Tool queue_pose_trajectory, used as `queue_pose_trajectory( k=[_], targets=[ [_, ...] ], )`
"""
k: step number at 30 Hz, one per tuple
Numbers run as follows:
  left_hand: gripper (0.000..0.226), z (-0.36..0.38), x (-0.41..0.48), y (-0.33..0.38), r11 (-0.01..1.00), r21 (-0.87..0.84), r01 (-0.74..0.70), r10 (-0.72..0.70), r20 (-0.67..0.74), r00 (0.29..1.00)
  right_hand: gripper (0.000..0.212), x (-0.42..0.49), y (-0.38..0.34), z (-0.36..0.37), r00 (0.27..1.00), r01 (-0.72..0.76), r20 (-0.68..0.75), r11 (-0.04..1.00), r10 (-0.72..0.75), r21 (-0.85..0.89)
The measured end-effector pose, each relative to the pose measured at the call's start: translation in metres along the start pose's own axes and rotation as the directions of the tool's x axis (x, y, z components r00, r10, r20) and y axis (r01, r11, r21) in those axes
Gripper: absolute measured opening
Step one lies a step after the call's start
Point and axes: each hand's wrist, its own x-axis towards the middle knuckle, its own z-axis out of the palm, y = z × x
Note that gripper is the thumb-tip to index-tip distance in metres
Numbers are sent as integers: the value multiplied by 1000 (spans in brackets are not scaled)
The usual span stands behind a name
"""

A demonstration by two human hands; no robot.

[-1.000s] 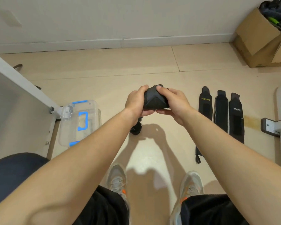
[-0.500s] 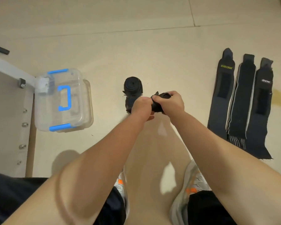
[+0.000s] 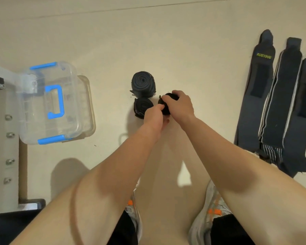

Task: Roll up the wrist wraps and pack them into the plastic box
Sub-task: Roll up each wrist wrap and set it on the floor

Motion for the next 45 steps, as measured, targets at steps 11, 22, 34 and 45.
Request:
queue_pose_trajectory(
  k=[11, 22, 34, 45],
  targets=[
    [13, 7, -65, 16, 946, 306, -106, 99, 38, 994, 55, -53, 12, -70, 996, -80, -34, 997, 79, -15],
    [12, 97, -98, -25, 690, 687, -229, 50, 270, 962, 39, -78, 93, -203, 932, -235, -292, 971, 216, -31],
    [50, 186, -10, -118, 583, 793, -179, -77, 273, 959, 50, -20, 169, -221, 855, -431, -339, 901, 393, -43],
    [37, 193, 0, -128, 599, 782, -170, 31, 189, 982, 37, -14, 162, -206, 838, -436, -325, 896, 438, 84]
  ],
)
